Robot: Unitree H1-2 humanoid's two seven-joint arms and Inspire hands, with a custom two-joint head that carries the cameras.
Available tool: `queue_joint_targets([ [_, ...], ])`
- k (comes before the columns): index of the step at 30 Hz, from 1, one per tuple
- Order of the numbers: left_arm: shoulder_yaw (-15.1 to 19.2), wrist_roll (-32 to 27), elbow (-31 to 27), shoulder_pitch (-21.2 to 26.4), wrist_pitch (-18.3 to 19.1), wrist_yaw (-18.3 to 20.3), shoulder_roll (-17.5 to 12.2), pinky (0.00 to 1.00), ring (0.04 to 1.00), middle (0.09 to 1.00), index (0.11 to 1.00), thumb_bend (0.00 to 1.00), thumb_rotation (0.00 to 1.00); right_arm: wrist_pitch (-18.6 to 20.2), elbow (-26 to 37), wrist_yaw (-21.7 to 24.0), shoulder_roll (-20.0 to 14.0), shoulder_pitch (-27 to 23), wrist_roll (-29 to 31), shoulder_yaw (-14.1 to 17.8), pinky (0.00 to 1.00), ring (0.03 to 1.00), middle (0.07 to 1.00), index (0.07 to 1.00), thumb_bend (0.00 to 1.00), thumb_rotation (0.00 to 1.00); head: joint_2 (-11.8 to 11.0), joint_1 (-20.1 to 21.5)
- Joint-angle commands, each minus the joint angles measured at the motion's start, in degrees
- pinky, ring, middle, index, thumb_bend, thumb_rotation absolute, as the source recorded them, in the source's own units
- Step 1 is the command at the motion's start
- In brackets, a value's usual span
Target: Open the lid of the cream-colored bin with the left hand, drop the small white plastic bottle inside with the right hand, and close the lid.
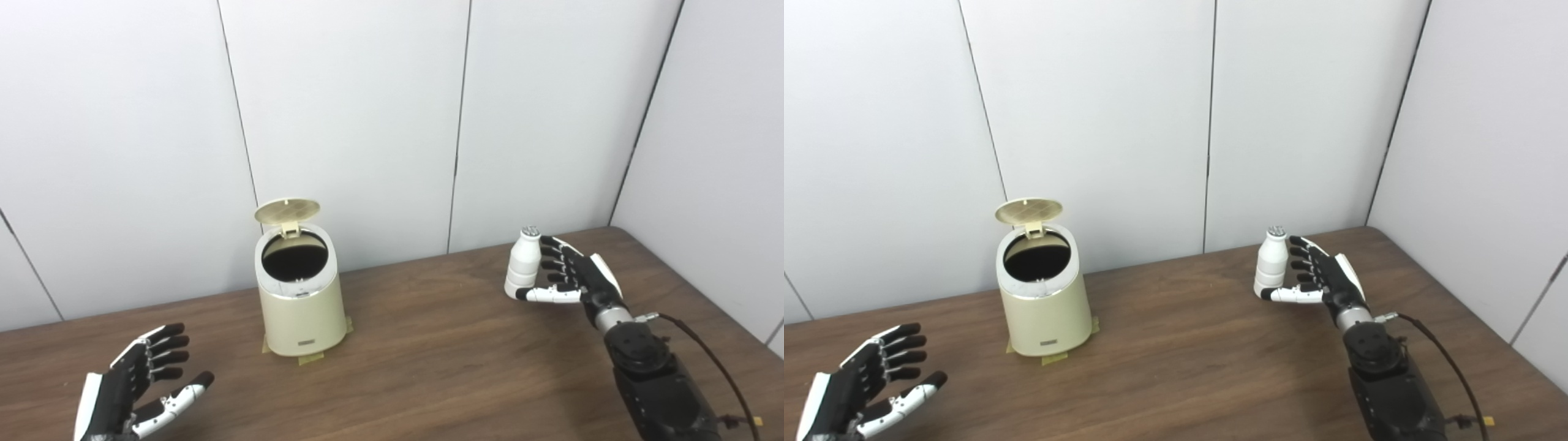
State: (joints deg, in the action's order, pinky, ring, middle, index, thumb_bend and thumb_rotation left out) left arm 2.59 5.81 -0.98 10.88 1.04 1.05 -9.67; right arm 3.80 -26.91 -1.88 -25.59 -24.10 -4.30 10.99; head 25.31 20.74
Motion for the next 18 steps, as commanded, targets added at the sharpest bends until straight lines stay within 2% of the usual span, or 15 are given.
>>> queue_joint_targets([
  [1,0.06,-0.21,-2.30,1.91,-1.26,0.19,-0.61,0.64,0.695,0.734,0.769,0.65,0.00,-2.03,0.91,-1.64,-0.51,-3.13,-0.30,0.29,0.74,0.797,0.847,0.838,0.81,0.13,0.02,0.05],
  [9,0.00,-0.34,-2.04,1.78,-1.61,0.52,-0.91,0.66,0.702,0.742,0.776,0.66,0.00,-4.55,-0.76,-2.89,-0.01,-4.03,-0.57,-0.38,0.69,0.762,0.818,0.812,0.79,0.12,0.25,-0.20],
  [15,0.28,-0.71,-2.10,1.68,-1.43,0.98,-0.77,0.68,0.710,0.749,0.778,0.65,0.00,-4.74,-0.79,-2.81,0.30,-4.33,-0.42,-0.86,0.67,0.750,0.813,0.808,0.80,0.11,0.51,-0.19],
  [17,0.34,-0.74,-2.10,1.69,-1.31,1.09,-0.74,0.67,0.708,0.748,0.774,0.65,0.00,-5.60,-0.97,-3.16,0.57,-4.51,-0.11,-0.67,0.65,0.736,0.804,0.807,0.79,0.09,0.71,-0.29],
  [18,0.39,-0.73,-2.26,1.67,-0.85,1.08,-0.68,0.67,0.708,0.750,0.777,0.65,0.00,-6.26,-1.29,-3.67,0.89,-4.71,0.30,-0.24,0.61,0.701,0.786,0.793,0.78,0.05,0.71,-0.32],
])
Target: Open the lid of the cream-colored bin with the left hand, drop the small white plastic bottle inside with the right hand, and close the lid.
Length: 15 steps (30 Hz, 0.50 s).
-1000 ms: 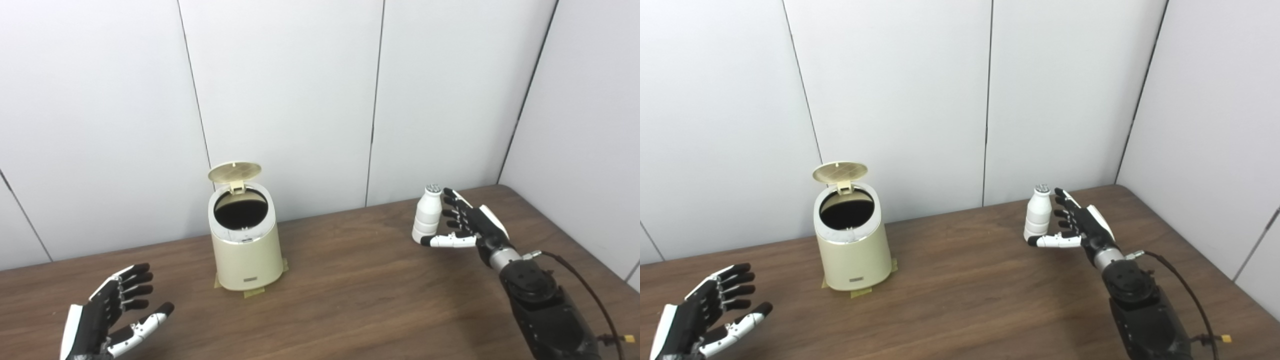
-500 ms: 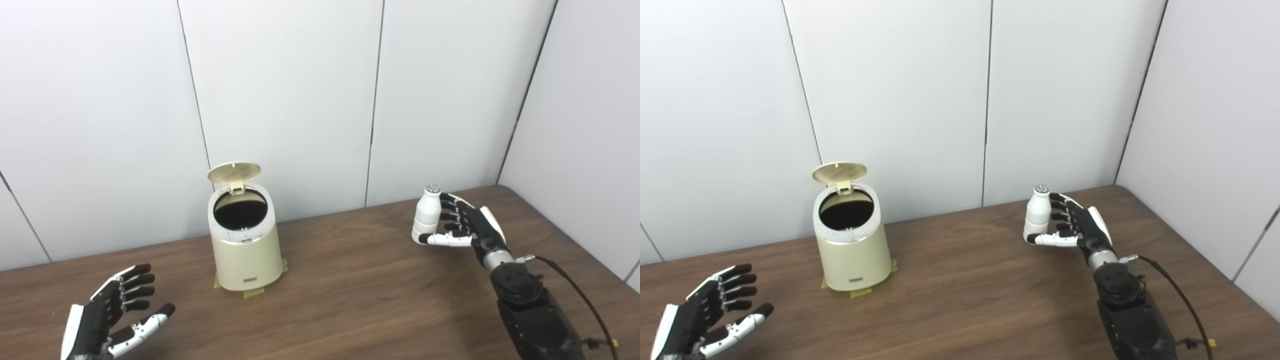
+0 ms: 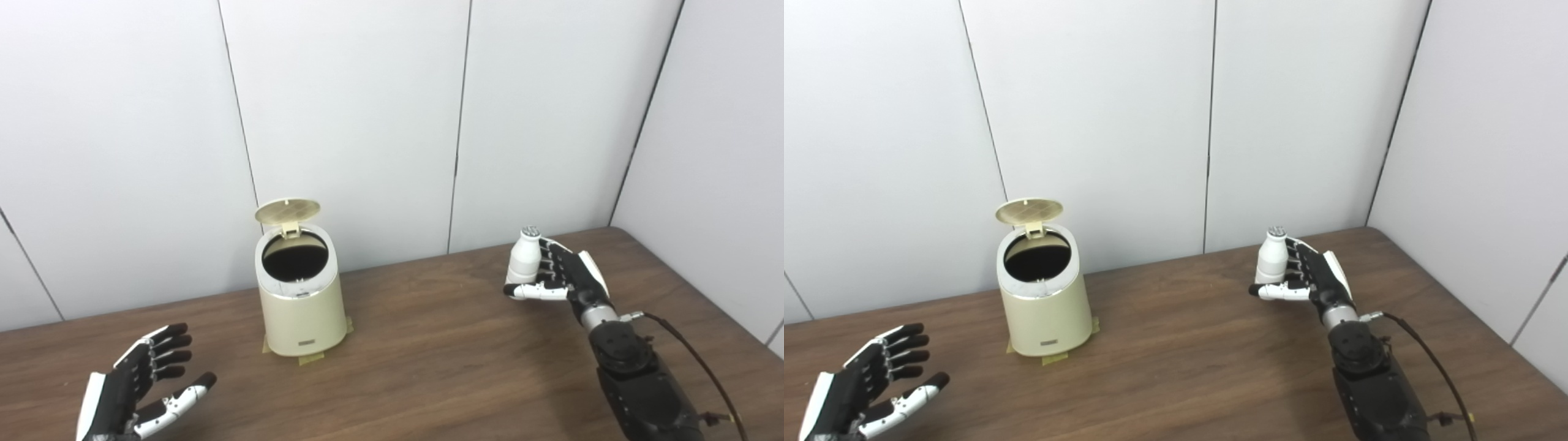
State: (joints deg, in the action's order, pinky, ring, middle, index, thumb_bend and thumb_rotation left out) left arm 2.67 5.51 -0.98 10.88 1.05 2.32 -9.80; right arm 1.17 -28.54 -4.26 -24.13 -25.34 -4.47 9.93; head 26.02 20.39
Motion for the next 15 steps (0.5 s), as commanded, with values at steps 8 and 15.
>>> queue_joint_targets([
  [8,0.29,-0.51,-2.23,1.65,-0.59,-0.04,-0.39,0.69,0.704,0.752,0.780,0.64,0.00,-8.93,-3.82,-8.29,-0.42,-4.96,-2.86,0.99,0.32,0.370,0.470,0.543,0.51,0.00,0.10,-0.34],
  [15,0.04,-0.23,-2.13,1.61,-0.60,-0.12,-0.15,0.68,0.696,0.750,0.778,0.63,0.00,-8.16,1.71,-10.23,-0.86,-4.01,-6.57,-0.18,0.33,0.369,0.480,0.559,0.51,0.00,0.28,-0.82],
])
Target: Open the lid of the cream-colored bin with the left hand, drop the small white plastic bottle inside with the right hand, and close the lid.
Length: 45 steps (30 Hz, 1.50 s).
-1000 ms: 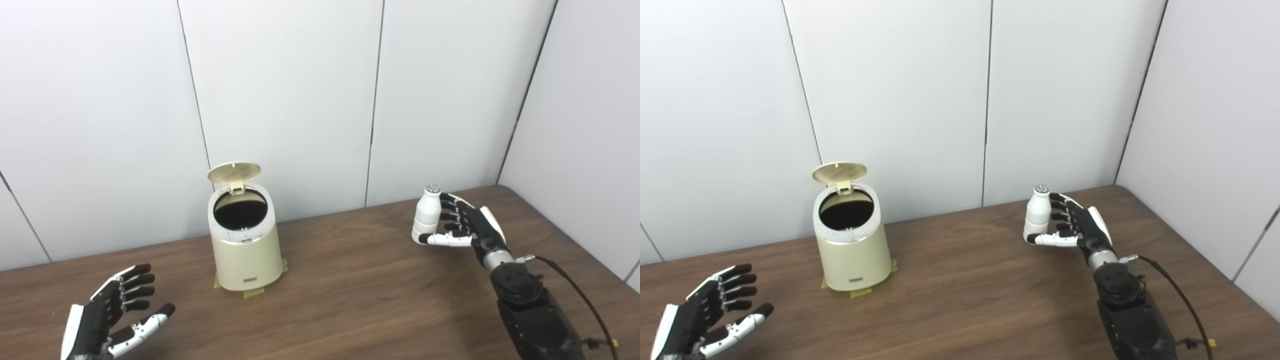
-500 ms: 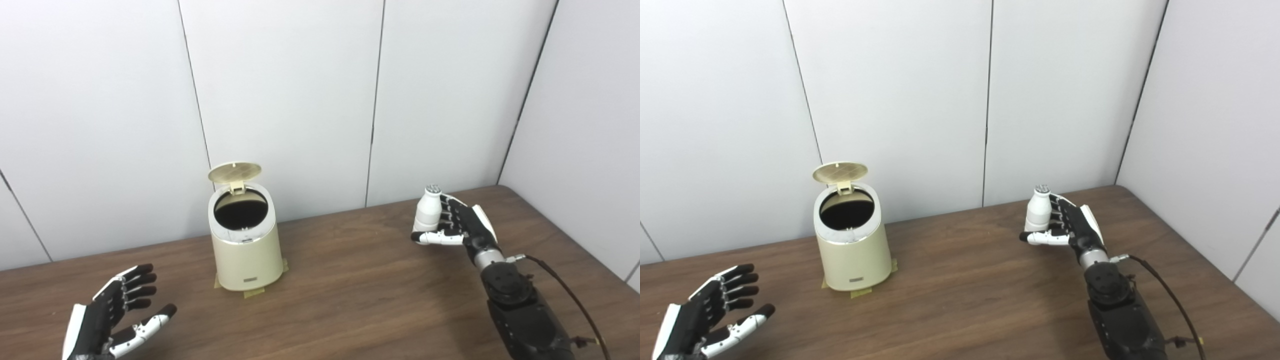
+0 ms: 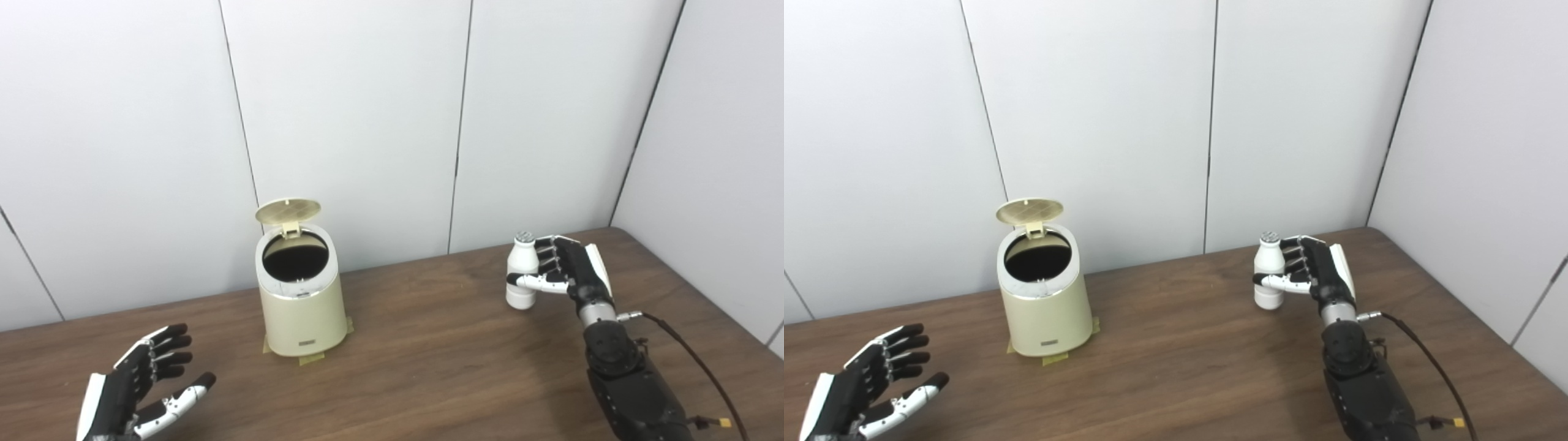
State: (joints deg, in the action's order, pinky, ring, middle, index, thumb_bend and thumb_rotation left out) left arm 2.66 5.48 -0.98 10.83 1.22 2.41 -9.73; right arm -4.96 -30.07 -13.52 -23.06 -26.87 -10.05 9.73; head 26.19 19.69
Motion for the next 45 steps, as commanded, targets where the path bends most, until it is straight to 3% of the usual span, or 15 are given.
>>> queue_joint_targets([
  [1,-0.03,-0.03,-2.20,1.66,-0.66,-0.29,-0.15,0.68,0.697,0.748,0.774,0.63,0.00,-2.52,4.57,-0.65,-1.90,-2.34,-0.99,-0.09,0.33,0.371,0.481,0.556,0.51,0.00,0.08,-0.31],
  [7,-0.52,0.00,-1.54,1.66,-2.05,-0.13,0.12,0.68,0.683,0.738,0.776,0.62,0.00,-4.59,11.80,2.08,-1.16,-1.95,0.08,-0.78,0.33,0.382,0.494,0.540,0.51,0.00,-0.23,-2.28],
  [13,-0.82,0.17,0.11,1.99,-3.72,-0.52,0.47,0.66,0.670,0.731,0.764,0.64,0.00,-1.85,24.89,6.44,0.68,-3.31,-2.18,-5.39,0.31,0.383,0.484,0.540,0.51,0.00,-1.09,-4.61],
  [16,-1.06,0.24,0.72,2.05,-4.32,-0.56,0.79,0.64,0.664,0.724,0.760,0.65,0.00,-1.34,27.54,8.21,2.01,-5.77,-4.00,-8.11,0.31,0.382,0.474,0.546,0.51,0.00,-1.50,-5.98],
  [25,-1.86,1.05,1.18,1.92,-4.04,-1.02,2.47,0.61,0.661,0.734,0.759,0.66,0.00,1.47,26.40,11.08,8.35,-12.55,-4.22,-10.81,0.31,0.382,0.482,0.540,0.51,0.00,-1.87,-12.70],
  [33,-3.27,2.26,2.25,2.26,-4.66,-2.10,4.39,0.62,0.662,0.727,0.753,0.69,0.00,1.24,23.66,11.74,13.06,-14.60,-2.55,-11.59,0.29,0.370,0.484,0.548,0.51,0.00,-1.73,-19.59],
  [45,-3.63,2.10,1.66,2.33,-3.19,-2.48,6.38,0.61,0.690,0.744,0.750,0.68,0.00,3.29,20.69,11.78,18.36,-15.96,-1.80,-13.14,0.29,0.370,0.482,0.543,0.51,0.00,-1.30,-21.32],
])
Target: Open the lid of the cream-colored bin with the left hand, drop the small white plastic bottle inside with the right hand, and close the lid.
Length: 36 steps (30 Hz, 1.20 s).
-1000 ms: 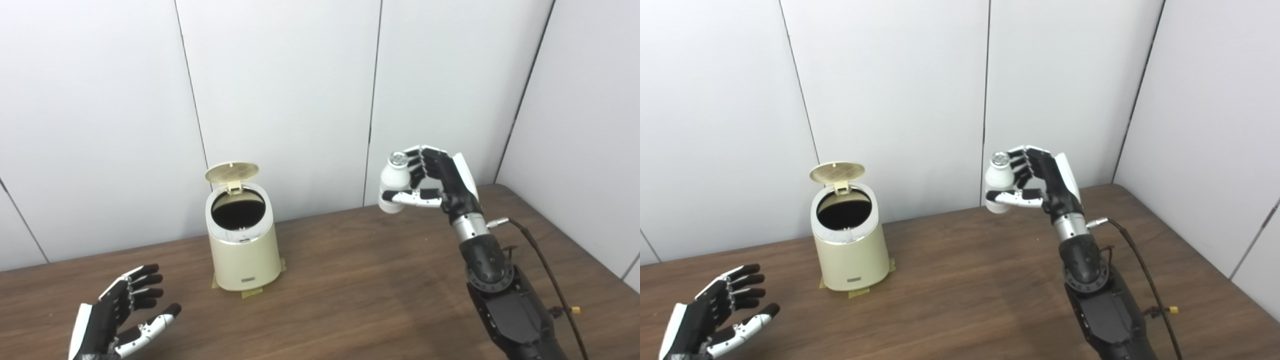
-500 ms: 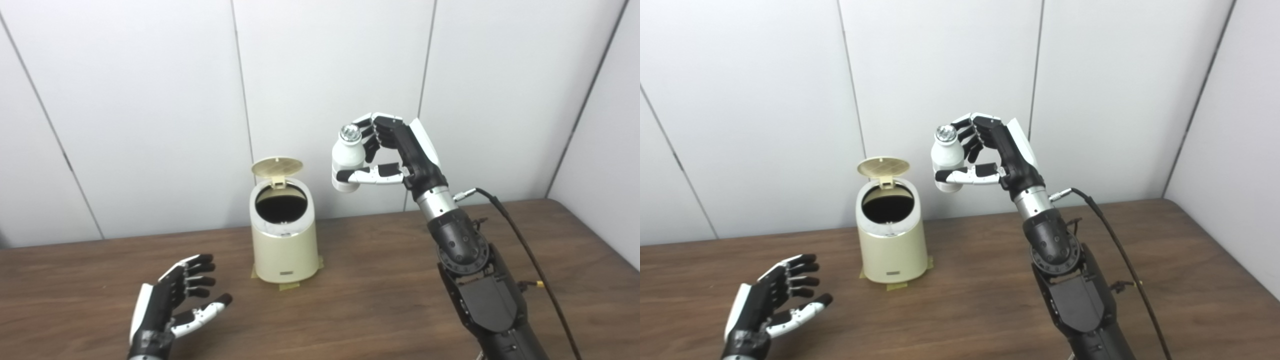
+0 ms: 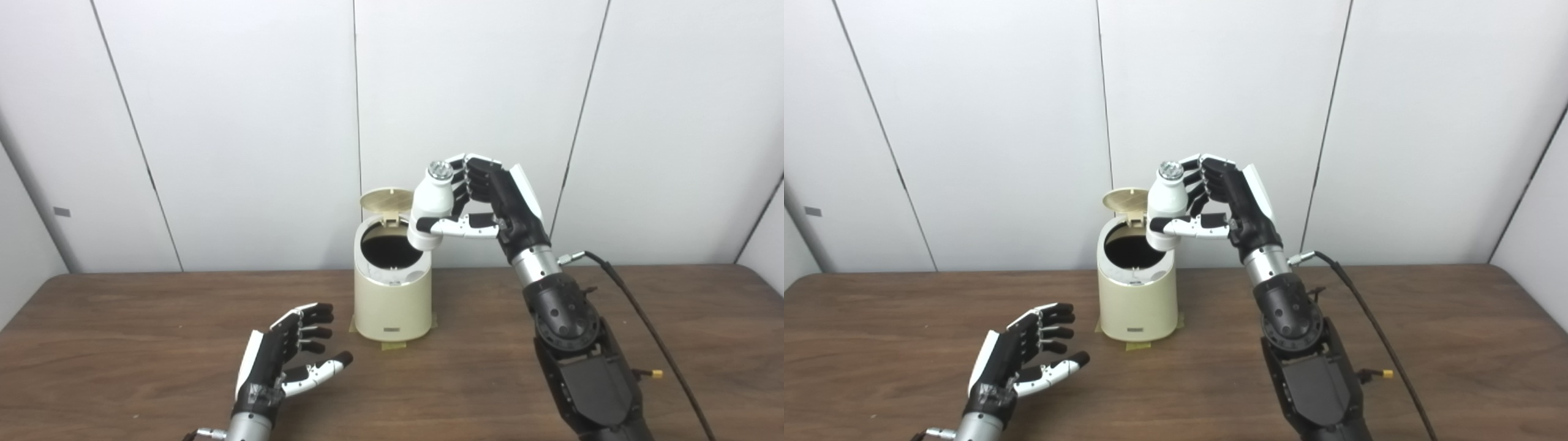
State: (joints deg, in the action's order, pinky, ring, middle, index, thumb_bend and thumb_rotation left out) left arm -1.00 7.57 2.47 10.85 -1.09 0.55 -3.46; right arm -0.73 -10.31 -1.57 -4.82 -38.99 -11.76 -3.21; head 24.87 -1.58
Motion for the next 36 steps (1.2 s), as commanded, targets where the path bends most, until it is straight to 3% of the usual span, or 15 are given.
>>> queue_joint_targets([
  [1,0.02,0.14,-1.77,2.36,-0.85,-0.72,0.17,0.62,0.691,0.745,0.751,0.68,0.00,-1.02,0.69,-0.26,0.37,-3.87,-0.33,-0.39,0.30,0.371,0.481,0.539,0.51,0.00,0.07,-0.20],
  [6,-0.04,0.56,-1.31,2.59,-1.55,-1.11,0.25,0.61,0.678,0.738,0.750,0.68,0.00,0.16,0.35,-0.34,1.90,-3.57,-0.91,-1.15,0.30,0.372,0.478,0.535,0.51,0.00,0.16,-0.66],
  [16,-0.13,0.70,-2.03,2.52,-0.77,-1.36,0.67,0.61,0.680,0.738,0.752,0.68,0.00,-0.98,-1.49,-0.75,2.82,-2.97,-1.89,-2.93,0.31,0.381,0.471,0.538,0.51,0.00,0.75,-1.27],
  [36,-0.43,1.31,-2.80,2.21,-0.61,-1.60,1.04,0.62,0.681,0.740,0.750,0.67,0.00,-5.79,-10.60,-2.45,2.80,-7.70,-2.79,-2.78,0.33,0.385,0.485,0.538,0.51,0.00,1.12,-1.82],
])
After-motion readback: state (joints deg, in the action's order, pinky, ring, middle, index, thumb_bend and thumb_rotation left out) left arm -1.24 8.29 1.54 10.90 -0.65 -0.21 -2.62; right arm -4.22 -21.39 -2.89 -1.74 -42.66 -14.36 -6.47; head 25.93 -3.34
